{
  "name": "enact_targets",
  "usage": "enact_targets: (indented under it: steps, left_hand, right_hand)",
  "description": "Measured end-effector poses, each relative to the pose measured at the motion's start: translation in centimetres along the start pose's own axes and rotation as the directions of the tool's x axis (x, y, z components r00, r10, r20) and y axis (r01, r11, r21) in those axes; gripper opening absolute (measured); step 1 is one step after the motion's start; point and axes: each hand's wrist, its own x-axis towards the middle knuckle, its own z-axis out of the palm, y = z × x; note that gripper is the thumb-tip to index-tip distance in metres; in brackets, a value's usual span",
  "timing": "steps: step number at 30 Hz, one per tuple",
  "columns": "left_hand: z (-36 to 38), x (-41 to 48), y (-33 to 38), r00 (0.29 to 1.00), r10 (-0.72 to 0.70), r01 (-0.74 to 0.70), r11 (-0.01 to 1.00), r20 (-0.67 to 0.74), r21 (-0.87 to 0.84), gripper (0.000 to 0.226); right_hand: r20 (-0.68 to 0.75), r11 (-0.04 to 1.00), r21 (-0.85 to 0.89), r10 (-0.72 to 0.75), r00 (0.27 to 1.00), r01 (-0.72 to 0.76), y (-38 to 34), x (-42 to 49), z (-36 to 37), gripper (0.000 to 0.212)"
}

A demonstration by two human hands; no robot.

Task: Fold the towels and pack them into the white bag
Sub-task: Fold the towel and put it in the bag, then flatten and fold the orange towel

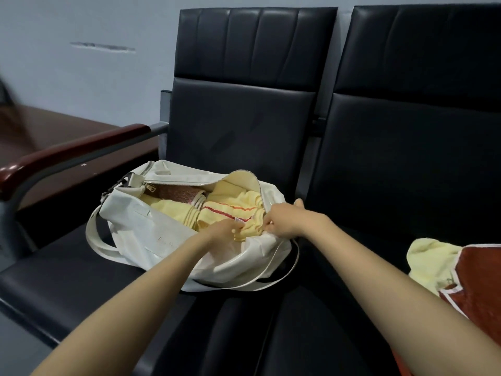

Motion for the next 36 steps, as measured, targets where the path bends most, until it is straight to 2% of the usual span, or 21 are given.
enact_targets:
  steps: [3, 6, 8, 13, 17, 20, 23, 28, 33, 36]
  left_hand:
    - [-0.3, 0.0, 1.4, 0.996, -0.07, 0.069, 0.997, 0.063, 0.021, 0.032]
    - [-0.7, -0.4, 2.7, 0.987, -0.116, 0.105, 0.989, 0.112, 0.101, 0.036]
    - [-1.1, -0.5, 2.8, 0.987, -0.136, 0.124, 0.984, 0.087, 0.127, 0.035]
    - [-2.1, -2.2, 2.9, 0.97, -0.15, 0.126, 0.983, -0.189, -0.134, 0.032]
    - [-2.3, -5.1, 5.1, 0.95, -0.113, 0.052, 0.976, -0.292, -0.21, 0.029]
    - [-1.4, -7.5, 8.9, 0.931, -0.043, -0.047, 0.97, -0.362, -0.237, 0.026]
    - [0.3, -9.0, 13.9, 0.899, 0.07, -0.162, 0.97, -0.432, -0.179, 0.019]
    - [5.3, -10.5, 23.9, 0.928, 0.235, -0.295, 0.938, -0.287, -0.184, 0.017]
    - [11.6, -11.2, 32.7, 0.913, 0.385, -0.407, 0.885, -0.135, -0.228, 0.017]
    - [14.8, -11.2, 36.8, 0.899, 0.433, -0.438, 0.881, -0.068, -0.182, 0.022]
  right_hand:
    - [0.014, 1.0, -0.004, -0.013, 1.0, 0.013, 0.5, -1.8, 0.6, 0.027]
    - [-0.037, 0.995, -0.091, -0.053, 0.998, 0.049, 0.1, -3.5, 0.6, 0.03]
    - [-0.095, 0.995, -0.086, -0.064, 0.993, 0.056, -0.2, -4.6, 0.4, 0.031]
    - [-0.241, 0.995, 0.044, -0.076, 0.968, 0.089, 0.7, -7.3, 0.8, 0.032]
    - [-0.328, 0.984, 0.132, -0.073, 0.942, 0.122, 1.8, -9.7, 0.7, 0.029]
    - [-0.361, 0.964, 0.253, 0.014, 0.932, 0.084, 3.7, -13.7, 0.7, 0.027]
    - [-0.365, 0.943, 0.331, 0.135, 0.921, -0.007, 6.7, -19.0, 1.8, 0.025]
    - [-0.363, 0.876, 0.448, 0.362, 0.859, -0.18, 12.5, -28.9, 6.3, 0.022]
    - [-0.311, 0.749, 0.546, 0.598, 0.739, -0.376, 18.3, -37.3, 10.9, 0.019]
    - [-0.274, 0.68, 0.575, 0.684, 0.676, -0.454, 21.2, -40.6, 13.2, 0.018]
